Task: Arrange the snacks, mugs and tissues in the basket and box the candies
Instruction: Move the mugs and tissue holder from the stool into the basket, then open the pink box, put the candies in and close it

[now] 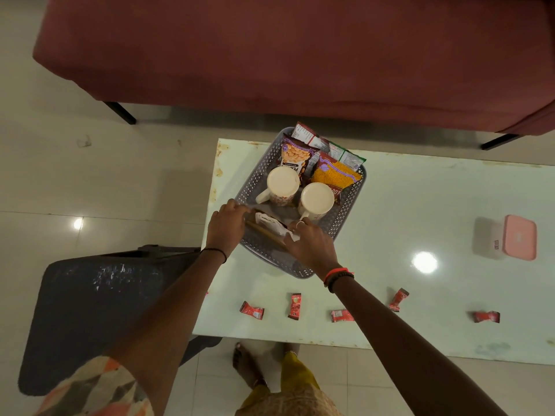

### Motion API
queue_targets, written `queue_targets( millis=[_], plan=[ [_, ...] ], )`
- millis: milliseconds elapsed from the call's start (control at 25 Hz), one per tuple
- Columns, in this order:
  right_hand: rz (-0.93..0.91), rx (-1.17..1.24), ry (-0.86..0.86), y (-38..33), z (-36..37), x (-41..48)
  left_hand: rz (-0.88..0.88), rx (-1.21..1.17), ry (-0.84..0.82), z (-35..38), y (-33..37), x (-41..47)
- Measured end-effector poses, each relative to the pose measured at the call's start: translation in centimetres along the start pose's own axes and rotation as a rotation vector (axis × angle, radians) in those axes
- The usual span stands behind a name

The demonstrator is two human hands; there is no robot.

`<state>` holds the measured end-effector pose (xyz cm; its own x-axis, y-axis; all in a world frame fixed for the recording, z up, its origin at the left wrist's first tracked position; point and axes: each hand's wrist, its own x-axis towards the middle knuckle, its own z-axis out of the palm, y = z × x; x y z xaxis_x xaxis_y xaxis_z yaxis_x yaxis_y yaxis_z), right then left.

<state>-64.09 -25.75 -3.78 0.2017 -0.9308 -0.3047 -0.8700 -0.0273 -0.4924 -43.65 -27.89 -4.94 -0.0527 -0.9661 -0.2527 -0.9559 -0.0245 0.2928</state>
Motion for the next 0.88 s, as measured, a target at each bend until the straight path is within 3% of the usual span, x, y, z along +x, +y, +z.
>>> queue_targets(
  millis=[120,200,240,360,440,560,760,880],
  plan=[
    [0.025,-0.003,0.099,0.9,-2.7,1.0,-0.269,-0.299,0.156,0.1,0.6,-1.7],
    [0.058,0.024,0.163,1.8,-5.0,2.7,-0.564,-0.555,0.259,0.0,1.6,-2.7],
    [0.069,0.042,0.188,2.2,-6.1,3.8,-0.748,-0.678,0.259,0.2,1.9,-2.8],
    [0.097,0.062,0.247,3.6,-9.0,7.9,-1.268,-1.051,0.022,1.4,2.2,-3.1],
    [0.117,0.051,0.284,4.4,-10.6,10.7,-1.290,-1.304,-0.100,1.4,3.0,-3.1],
    [0.146,0.015,0.272,5.6,-12.3,14.1,-1.245,-1.395,-0.125,1.7,3.9,-3.0],
    [0.270,0.061,0.016,7.1,-12.7,18.6,-1.201,-1.480,-0.189,2.8,3.0,-3.1],
    [0.292,0.011,-0.161,6.7,-12.2,20.4,-1.222,-1.661,-0.210,3.2,2.6,-2.9]
  ],
)
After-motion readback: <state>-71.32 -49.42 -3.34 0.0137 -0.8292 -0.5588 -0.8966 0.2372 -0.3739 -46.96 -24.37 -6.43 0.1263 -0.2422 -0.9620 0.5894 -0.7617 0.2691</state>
